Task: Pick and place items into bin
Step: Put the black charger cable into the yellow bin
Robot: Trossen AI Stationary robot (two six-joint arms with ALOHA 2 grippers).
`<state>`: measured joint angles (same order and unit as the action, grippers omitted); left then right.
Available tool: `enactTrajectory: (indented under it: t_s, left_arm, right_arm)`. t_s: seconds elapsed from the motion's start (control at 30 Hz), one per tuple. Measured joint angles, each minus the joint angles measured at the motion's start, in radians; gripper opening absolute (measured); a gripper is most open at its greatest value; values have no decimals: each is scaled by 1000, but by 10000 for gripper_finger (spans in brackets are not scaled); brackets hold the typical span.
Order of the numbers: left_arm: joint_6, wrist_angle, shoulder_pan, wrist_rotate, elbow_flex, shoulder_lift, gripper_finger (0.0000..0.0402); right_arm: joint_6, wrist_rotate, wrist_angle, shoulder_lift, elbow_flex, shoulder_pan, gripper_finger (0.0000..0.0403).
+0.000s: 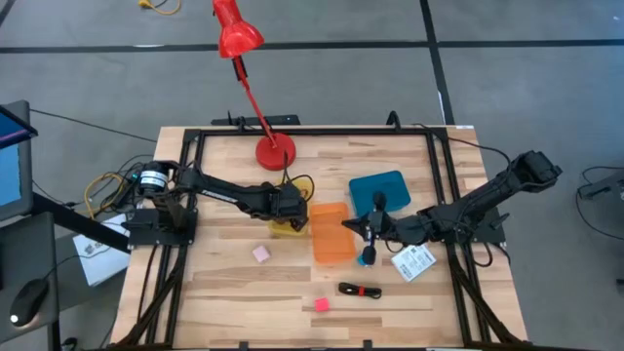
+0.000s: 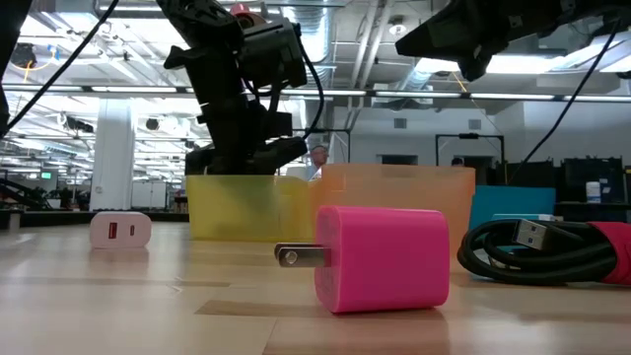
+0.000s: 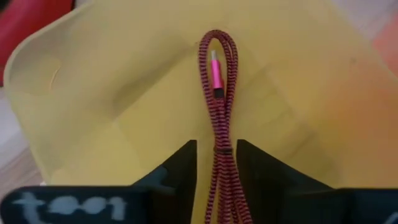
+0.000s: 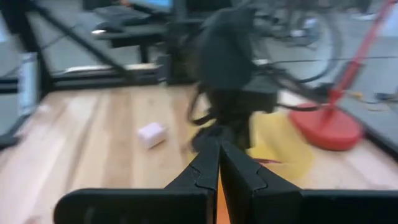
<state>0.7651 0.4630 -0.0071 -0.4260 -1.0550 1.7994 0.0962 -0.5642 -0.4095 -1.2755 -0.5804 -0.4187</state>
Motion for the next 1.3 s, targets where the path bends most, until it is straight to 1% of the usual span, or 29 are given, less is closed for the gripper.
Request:
enactTrajectory:
  t_s: [0.07, 0.13, 0.33, 0.5, 0.57, 0.63, 0.7, 0.8, 0.93, 1.03, 1.3]
  left_arm:
    - [0, 14, 0, 0, 0, -13, 116]
    - [0, 29, 0, 2, 0, -36, 122]
    - [-22, 14, -31, 0, 0, -172, 125]
    - [-155, -14, -93, -36, 0, -329, 125]
    - [-203, -15, -120, -71, 0, -392, 125]
    - [-240, -8, -144, -114, -1, -445, 125]
    - [-258, 2, -164, -164, -1, -489, 125]
    - [-270, 17, -191, -222, -2, -532, 125]
    - [-271, 34, -217, -274, -2, -546, 125]
    - [-271, 45, -230, -283, -2, -540, 125]
    - [-238, 70, -244, -286, 0, -519, 125]
  right_arm:
    - [-28, 57, 7, 0, 0, 0, 12]
    - [-50, 85, 9, 0, 0, -7, 23]
    - [-52, 96, 47, 0, -24, -30, 78]
    - [-25, 160, 127, -53, -103, -64, 119]
    - [35, 192, 181, -89, -157, -82, 131]
    - [152, 218, 278, -138, -213, -103, 141]
    - [270, 270, 405, -188, -262, -123, 149]
    - [350, 349, 529, -265, -328, -155, 155]
    - [445, 420, 634, -338, -397, -198, 158]
    - [550, 474, 694, -369, -443, -215, 156]
    - [741, 521, 781, -446, -467, -217, 156]
